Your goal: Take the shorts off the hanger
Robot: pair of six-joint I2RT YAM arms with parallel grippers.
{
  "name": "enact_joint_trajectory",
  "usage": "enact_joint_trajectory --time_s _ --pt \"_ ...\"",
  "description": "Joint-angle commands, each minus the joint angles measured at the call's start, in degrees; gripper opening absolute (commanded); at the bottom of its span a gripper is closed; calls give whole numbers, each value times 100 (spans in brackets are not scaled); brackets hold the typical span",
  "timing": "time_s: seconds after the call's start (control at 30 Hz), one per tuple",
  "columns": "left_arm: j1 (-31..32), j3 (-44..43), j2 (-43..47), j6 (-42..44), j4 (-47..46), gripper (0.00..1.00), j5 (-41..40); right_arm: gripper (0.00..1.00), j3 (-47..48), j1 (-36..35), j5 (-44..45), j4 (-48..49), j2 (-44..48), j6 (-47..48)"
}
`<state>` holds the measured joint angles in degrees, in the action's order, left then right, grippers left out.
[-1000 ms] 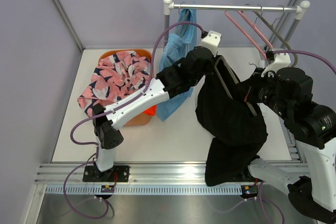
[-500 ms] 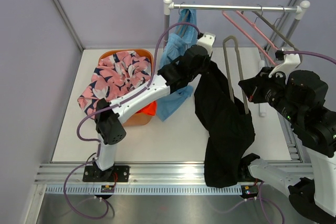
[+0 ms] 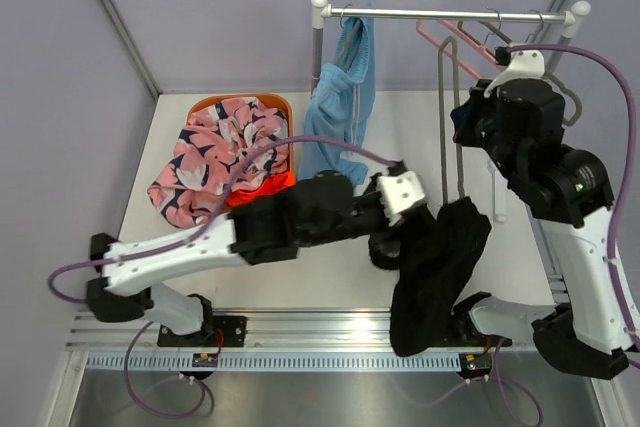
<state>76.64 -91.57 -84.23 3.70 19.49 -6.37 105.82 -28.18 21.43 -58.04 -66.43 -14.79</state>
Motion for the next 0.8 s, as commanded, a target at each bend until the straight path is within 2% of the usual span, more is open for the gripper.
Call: enact_joint_trajectory --time_s 0.0,0.07,0.2,0.3,0.33,0.4,0.43,0.5,0.53,0.63,0.67,0.7,0.73,0.77 --pt "157 25 1056 552 63 0 978 0 307 -38 791 767 -246 125" --pt "306 -36 1398 605 518 0 1541 0 308 -38 959 1030 -343 116" --pt "439 -474 1680 728 1136 0 1499 0 290 -38 899 1286 -510 3" --pt "448 -625 1935 789 1067 0 324 0 413 -38 802 1173 -660 -77" --pt "448 -799 1980 824 1005 0 -436 0 457 -38 801 1129 -669 -68" --pt "439 -1151 2007 1104 943 0 -1083 0 405 -38 801 1102 -625 -60" --pt "439 -1361 1963 1202 891 0 -1886 0 352 -38 801 1102 -599 -59" --pt "431 -1942 1866 1613 348 0 -2690 0 334 -38 793 1067 -538 -42" --pt "431 -2092 1727 2242 23 0 -3381 0 351 -38 792 1041 -520 -42" --pt "282 -2987 1375 3704 -1198 0 -4010 0 457 -38 766 900 -502 -24" --pt "133 -3320 1174 4117 -2115 0 -4038 0 474 -38 705 865 -485 -16" --pt "1 -3558 1067 4564 -2420 0 -3995 0 483 -29 687 839 -467 -16" --pt "-165 -3839 927 4639 -2545 0 -3734 0 527 -47 678 812 -458 -7" --pt "-637 -4173 604 4631 -2503 0 -3618 0 545 -38 652 751 -458 2"
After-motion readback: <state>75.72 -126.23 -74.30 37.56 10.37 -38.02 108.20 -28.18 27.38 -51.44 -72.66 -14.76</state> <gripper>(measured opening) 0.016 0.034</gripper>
